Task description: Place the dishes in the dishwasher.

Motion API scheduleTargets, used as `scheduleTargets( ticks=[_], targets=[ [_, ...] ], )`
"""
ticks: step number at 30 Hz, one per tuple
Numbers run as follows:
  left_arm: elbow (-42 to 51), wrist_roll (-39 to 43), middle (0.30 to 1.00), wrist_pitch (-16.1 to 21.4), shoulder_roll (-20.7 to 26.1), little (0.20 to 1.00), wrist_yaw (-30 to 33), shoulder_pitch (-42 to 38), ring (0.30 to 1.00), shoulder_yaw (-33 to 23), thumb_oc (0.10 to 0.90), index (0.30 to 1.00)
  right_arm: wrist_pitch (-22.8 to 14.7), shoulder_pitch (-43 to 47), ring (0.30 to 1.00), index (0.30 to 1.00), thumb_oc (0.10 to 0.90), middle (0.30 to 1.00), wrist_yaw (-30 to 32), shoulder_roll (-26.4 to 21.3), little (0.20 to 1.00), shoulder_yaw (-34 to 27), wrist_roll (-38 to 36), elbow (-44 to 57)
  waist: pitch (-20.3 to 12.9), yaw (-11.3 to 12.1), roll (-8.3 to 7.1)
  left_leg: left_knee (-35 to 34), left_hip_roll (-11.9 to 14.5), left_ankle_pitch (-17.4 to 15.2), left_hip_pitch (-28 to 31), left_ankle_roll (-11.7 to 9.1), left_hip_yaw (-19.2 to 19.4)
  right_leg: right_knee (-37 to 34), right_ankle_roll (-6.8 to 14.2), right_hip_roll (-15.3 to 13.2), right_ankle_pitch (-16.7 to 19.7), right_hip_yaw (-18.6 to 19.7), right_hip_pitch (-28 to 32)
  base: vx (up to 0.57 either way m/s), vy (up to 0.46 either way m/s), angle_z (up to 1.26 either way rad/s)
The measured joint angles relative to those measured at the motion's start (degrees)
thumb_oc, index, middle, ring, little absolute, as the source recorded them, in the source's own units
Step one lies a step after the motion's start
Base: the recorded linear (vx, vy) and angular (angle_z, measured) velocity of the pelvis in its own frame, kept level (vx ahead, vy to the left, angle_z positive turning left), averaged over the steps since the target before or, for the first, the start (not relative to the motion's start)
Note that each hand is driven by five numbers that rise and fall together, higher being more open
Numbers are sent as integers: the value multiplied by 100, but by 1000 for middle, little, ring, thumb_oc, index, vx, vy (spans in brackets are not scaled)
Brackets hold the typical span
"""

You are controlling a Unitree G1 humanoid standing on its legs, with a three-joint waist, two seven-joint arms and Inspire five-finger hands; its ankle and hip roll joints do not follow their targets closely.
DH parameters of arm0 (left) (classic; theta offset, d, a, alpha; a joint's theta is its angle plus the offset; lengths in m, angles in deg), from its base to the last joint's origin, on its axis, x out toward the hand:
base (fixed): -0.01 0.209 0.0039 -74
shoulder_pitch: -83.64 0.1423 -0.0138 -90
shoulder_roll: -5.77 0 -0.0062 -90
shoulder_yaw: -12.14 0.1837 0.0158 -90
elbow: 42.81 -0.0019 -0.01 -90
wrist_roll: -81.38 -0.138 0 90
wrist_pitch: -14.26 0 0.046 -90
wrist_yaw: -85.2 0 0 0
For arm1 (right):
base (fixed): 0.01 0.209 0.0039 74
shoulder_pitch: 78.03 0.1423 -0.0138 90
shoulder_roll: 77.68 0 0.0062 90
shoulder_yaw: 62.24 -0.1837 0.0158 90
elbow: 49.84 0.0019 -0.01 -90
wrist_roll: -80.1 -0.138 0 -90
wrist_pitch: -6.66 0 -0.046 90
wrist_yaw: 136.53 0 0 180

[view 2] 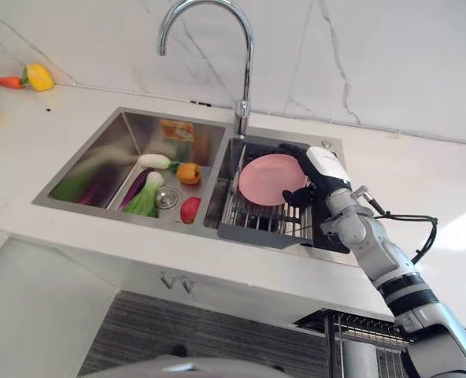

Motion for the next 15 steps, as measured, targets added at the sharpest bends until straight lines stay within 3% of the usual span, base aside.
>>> scheduleTargets(
  ticks=[15],
  targets=[
    [45, -2, 900, -4, -24, 900, -81, -180, 900, -16, 800, 900, -46, -615, 900, 900, 800, 900, -66, -38, 900, -137, 169, 620, 79, -296, 68, -8, 2, -12, 114, 7, 252, -4, -1, -9, -2, 248, -27, -4, 8, -8]
  ],
)
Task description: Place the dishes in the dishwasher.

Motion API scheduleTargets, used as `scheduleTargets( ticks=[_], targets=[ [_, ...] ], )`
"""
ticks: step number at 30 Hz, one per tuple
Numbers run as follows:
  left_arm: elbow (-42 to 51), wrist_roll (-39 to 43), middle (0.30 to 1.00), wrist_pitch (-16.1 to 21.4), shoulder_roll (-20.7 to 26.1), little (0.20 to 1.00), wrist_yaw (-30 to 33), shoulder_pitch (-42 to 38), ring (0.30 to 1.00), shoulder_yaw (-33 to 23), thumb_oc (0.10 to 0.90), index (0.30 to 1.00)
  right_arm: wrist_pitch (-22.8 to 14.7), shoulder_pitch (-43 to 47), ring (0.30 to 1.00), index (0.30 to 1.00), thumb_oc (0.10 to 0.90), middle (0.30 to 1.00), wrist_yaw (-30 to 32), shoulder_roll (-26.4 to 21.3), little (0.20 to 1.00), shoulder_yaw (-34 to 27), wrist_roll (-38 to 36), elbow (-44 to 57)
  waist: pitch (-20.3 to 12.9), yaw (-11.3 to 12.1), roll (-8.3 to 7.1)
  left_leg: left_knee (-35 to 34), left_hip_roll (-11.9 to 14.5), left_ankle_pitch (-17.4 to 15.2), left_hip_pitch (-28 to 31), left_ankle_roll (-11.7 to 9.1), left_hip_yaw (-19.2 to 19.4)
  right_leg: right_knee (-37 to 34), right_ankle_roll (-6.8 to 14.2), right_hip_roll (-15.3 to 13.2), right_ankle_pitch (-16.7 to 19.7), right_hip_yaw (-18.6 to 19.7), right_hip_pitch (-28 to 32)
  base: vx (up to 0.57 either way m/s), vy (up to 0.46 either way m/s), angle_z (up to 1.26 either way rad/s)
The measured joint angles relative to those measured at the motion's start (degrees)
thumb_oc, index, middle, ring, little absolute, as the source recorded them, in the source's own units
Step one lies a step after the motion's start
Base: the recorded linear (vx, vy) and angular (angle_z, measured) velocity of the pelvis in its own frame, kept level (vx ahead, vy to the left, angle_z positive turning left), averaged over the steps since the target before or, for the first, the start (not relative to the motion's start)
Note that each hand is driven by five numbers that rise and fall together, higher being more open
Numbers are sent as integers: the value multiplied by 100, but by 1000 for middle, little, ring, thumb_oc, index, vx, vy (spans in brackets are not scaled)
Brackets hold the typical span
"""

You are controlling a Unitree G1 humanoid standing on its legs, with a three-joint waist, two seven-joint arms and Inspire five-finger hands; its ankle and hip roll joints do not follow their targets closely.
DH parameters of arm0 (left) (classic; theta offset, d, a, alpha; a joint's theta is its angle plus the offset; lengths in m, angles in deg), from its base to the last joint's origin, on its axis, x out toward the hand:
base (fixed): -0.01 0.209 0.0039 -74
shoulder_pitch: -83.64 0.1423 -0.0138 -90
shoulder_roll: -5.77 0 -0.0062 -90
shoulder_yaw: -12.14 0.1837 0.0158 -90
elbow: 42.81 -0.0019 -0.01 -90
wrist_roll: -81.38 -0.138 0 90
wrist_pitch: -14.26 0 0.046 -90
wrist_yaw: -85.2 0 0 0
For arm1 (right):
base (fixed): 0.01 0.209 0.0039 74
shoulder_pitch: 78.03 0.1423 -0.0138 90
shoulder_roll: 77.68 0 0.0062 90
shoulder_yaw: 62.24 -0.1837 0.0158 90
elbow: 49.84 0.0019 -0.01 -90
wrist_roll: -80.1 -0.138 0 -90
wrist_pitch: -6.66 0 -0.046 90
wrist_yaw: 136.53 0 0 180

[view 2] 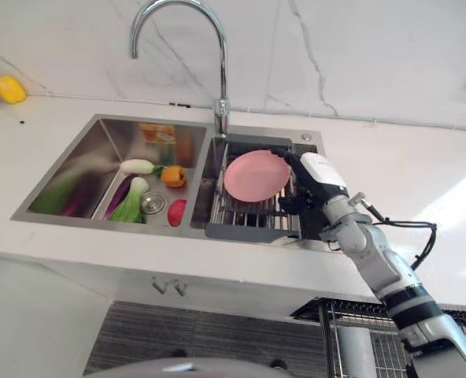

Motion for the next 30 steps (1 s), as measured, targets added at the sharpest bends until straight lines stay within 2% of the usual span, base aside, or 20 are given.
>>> scheduleTargets(
  ticks=[13, 30],
  targets=[
    [-3, -8, 900, 0, -8, 900, -34, 34, 900, -14, 800, 900, 4, -250, 900, 900, 800, 900, -31, -3, 900, 24, 46, -40, -8, -87, 8, 0, 2, -5, 5, 7, 69, -2, -2, -3, 0, 64, -18, -4, 2, -2],
    [-20, 0, 900, 8, -7, 900, 21, 59, 900, -4, 800, 900, 88, 396, 900, 900, 800, 900, 150, 104, 900, 474, 695, -665, -132, 226, -38, 4, -15, -2, -27, 8, -19, 2, -2, -6, 2, -7, 11, 1, -1, 2]
  ],
)
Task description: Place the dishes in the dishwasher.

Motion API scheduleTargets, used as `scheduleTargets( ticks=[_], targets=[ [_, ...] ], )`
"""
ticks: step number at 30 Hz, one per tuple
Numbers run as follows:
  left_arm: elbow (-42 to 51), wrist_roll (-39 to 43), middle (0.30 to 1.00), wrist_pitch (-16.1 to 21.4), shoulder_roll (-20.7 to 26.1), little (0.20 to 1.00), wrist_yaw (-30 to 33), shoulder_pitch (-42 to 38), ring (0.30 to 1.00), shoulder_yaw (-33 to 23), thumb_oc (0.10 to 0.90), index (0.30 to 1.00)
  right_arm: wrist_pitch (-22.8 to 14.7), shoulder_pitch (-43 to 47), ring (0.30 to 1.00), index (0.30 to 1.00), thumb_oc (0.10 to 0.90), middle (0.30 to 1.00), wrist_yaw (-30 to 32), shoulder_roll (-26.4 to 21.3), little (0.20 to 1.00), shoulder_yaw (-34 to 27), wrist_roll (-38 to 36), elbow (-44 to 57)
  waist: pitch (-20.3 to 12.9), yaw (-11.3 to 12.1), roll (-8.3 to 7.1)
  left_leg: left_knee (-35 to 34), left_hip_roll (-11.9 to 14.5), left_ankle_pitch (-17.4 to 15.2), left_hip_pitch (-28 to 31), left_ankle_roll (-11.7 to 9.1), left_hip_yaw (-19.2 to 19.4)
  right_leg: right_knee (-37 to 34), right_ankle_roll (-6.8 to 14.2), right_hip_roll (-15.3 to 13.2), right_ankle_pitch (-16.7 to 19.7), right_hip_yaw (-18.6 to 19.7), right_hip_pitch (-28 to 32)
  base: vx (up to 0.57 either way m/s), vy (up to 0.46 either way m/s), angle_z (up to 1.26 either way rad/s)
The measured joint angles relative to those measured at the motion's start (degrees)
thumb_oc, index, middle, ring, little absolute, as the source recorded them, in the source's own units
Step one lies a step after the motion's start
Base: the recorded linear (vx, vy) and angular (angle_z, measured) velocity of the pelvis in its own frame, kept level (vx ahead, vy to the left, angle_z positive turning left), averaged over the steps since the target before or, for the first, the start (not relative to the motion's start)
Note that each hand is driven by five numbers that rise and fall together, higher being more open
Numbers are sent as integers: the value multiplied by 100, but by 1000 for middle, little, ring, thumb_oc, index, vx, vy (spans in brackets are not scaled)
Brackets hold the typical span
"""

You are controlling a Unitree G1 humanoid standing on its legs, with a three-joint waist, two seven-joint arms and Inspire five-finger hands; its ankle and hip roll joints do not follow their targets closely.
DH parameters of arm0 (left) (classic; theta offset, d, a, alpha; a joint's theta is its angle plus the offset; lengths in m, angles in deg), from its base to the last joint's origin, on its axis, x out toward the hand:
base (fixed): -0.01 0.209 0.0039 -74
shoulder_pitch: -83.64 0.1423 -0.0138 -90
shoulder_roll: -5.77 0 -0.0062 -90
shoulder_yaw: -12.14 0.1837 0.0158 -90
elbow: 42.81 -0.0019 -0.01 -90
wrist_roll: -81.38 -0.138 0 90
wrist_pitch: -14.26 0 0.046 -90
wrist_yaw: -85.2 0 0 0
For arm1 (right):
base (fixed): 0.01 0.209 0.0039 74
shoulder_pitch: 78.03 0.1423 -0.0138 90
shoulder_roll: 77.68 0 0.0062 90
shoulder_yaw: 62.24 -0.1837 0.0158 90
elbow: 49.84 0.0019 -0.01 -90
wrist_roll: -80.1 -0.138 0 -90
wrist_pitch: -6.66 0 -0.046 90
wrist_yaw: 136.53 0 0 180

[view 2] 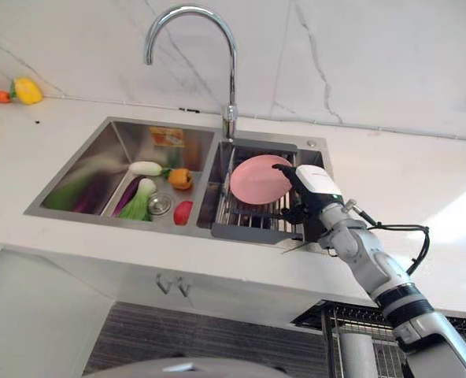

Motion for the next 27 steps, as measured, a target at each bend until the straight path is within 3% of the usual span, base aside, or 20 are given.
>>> scheduleTargets(
  ticks=[18, 27],
  targets=[
    [-30, 8, 900, 32, 6, 900, 83, 11, 900, 24, 800, 900, 167, 517, 900, 900, 800, 900, 126, 50, 900, 571, 207, -777, 15, 122, -63, 1, 2, 8, -73, -7, -81, -1, 1, 3, -1, -103, -2, 1, -1, 2],
    [-24, 15, 900, 36, 6, 900, 101, 7, 900, 31, 800, 900, 213, 759, 900, 900, 800, 900, 191, 364, 900, 746, 258, -1199, 17, 160, -64, 1, 4, 9, -83, -9, -94, -2, 1, 3, -1, -116, -2, 0, 0, 0]
  ],
)
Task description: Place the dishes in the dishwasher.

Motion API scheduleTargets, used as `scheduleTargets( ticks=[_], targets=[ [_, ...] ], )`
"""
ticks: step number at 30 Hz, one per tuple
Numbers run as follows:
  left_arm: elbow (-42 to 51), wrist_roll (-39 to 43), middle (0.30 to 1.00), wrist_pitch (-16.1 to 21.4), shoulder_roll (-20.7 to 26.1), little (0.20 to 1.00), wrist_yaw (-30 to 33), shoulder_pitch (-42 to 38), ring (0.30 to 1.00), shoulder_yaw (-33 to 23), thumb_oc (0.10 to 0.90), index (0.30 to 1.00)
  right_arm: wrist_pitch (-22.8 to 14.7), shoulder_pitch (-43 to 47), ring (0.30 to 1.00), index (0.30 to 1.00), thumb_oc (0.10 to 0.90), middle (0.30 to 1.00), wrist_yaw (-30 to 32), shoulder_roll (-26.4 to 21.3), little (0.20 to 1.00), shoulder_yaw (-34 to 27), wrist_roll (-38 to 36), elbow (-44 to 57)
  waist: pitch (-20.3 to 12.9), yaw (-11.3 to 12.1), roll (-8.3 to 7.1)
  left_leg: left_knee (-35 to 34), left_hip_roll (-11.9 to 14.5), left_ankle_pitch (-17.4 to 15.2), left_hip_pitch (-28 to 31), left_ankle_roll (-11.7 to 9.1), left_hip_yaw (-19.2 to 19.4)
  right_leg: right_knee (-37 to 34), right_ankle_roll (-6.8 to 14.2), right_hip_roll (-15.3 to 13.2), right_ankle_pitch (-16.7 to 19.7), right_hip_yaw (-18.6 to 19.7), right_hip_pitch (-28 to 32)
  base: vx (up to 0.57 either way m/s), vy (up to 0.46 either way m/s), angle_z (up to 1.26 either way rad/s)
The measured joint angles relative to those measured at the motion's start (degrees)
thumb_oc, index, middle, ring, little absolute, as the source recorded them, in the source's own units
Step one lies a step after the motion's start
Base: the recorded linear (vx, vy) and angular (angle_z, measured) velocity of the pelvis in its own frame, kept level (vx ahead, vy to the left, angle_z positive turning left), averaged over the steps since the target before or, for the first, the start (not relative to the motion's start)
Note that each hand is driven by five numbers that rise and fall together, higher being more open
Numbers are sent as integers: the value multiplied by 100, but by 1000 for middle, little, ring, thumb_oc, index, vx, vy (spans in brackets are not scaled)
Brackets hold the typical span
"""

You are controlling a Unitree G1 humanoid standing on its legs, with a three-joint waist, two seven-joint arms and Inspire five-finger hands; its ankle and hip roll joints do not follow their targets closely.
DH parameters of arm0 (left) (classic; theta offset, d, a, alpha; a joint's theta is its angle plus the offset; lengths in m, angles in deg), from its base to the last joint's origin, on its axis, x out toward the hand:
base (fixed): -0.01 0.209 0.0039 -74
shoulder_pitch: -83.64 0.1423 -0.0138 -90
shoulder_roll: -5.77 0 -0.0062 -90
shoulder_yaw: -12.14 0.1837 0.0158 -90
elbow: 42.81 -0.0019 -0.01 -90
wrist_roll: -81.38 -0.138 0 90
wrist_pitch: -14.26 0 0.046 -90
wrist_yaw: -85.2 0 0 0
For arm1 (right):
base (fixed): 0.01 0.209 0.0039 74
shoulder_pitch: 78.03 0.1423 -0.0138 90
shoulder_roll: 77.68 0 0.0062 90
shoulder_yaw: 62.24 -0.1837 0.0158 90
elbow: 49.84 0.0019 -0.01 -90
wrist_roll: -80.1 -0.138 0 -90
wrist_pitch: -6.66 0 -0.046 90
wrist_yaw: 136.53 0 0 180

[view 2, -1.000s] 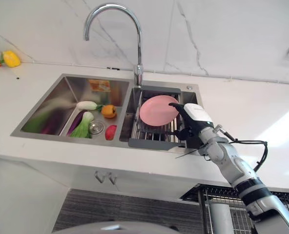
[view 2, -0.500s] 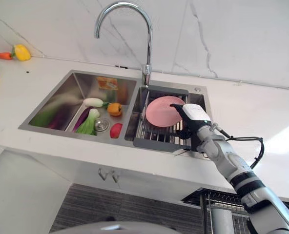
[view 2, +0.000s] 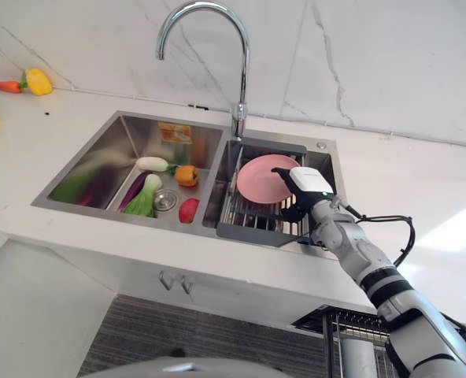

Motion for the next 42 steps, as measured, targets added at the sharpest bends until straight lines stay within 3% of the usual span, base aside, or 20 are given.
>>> scheduleTargets(
  ticks=[12, 13, 14, 15, 18, 26, 42],
  targets=[
    [151, 121, 900, 5, -1, 900, 98, 4, 900, 1, 800, 900, 206, 2, 900, 900, 800, 900, 306, 288, 900, -3, 399, -129, 57, 110, 93, 0, -10, 25, -17, -2, -50, -2, 1, -5, -1, -41, 18, -1, -1, 1],
    [169, 120, 900, 9, -1, 900, 99, 3, 900, 3, 800, 900, 207, 2, 829, 829, 753, 829, 334, 298, 829, -3, 407, -129, 74, 114, 117, 0, -13, 33, -18, -2, -82, -2, 1, -6, -1, -68, 36, -2, -4, 15],
    [216, 117, 900, 24, -1, 900, 100, 3, 900, 14, 800, 900, 215, 2, 653, 653, 635, 653, 375, 299, 653, -3, 447, -132, 93, 106, 141, 0, -15, 41, -10, 1, -124, -3, 2, -9, -2, -123, 81, 0, -2, 18],
    [228, 112, 900, 41, -1, 900, 106, 6, 900, 23, 800, 900, 223, 2, 538, 538, 558, 538, 396, 298, 538, -4, 484, -135, 93, 107, 155, 0, -17, 41, -2, 0, -142, -5, 13, -11, -11, -145, 106, -7, 1, 15],
    [253, 100, 900, 83, -3, 900, 138, 12, 900, 67, 800, 900, 221, 12, 300, 300, 400, 300, 433, 306, 300, -3, 620, -135, 104, 116, 167, -1, -20, 43, -13, -1, -153, -4, 15, -13, -30, -155, 107, -4, 1, 3],
    [274, -10, 900, 98, -2, 900, 220, 17, 900, 68, 800, 900, 95, 122, 300, 300, 400, 300, 1137, 299, 300, -132, 944, 191, 101, 103, 173, 0, -29, 46, -4, 4, -164, -3, 16, -23, -30, -161, 121, 0, 0, 0],
    [280, -16, 900, 129, -3, 900, 235, 20, 900, 67, 800, 900, 14, 218, 300, 300, 400, 300, 983, 200, 300, -178, 959, 488, 94, 66, 153, 0, -35, 48, 44, 7, -119, -1, 16, -30, -28, -115, 106, 0, 0, 0]
  ],
)
